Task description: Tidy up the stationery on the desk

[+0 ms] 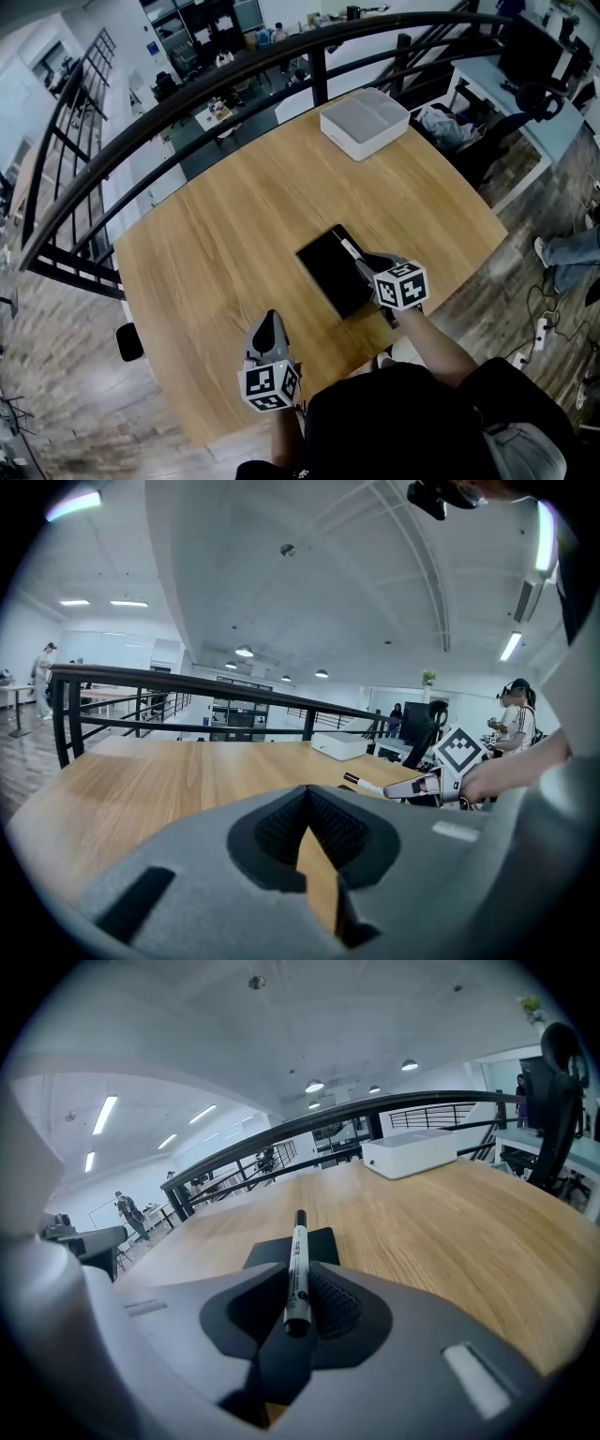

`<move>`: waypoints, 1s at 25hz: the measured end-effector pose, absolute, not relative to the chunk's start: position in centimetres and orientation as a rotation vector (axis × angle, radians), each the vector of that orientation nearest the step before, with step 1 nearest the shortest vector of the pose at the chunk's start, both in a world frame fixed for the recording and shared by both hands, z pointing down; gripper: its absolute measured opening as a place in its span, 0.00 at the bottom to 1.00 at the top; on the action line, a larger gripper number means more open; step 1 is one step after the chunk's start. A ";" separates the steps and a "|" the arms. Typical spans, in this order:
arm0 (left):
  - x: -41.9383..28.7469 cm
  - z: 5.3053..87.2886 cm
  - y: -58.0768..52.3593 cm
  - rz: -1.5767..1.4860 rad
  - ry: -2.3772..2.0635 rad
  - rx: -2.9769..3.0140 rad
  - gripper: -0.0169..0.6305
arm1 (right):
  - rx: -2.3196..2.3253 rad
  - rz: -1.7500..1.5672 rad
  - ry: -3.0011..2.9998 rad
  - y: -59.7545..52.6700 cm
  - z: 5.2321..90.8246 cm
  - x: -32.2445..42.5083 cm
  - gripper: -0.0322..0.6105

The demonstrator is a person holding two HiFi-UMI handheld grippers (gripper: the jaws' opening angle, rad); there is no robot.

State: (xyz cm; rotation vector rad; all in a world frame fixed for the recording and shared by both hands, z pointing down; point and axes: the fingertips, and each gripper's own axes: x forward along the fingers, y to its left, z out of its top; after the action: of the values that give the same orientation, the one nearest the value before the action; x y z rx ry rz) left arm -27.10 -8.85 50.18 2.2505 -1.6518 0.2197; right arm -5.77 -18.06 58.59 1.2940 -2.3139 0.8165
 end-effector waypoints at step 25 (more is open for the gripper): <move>-23.6 50.6 -8.7 0.288 -1.747 2.170 0.02 | 1.219 0.881 -2.229 -19.7 63.6 -0.7 0.18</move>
State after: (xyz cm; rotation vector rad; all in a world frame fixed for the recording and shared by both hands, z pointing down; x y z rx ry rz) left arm -23.58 -8.70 50.61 2.1704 -1.7466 0.2880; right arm -0.74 -19.66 63.56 1.2188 -2.2288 0.8806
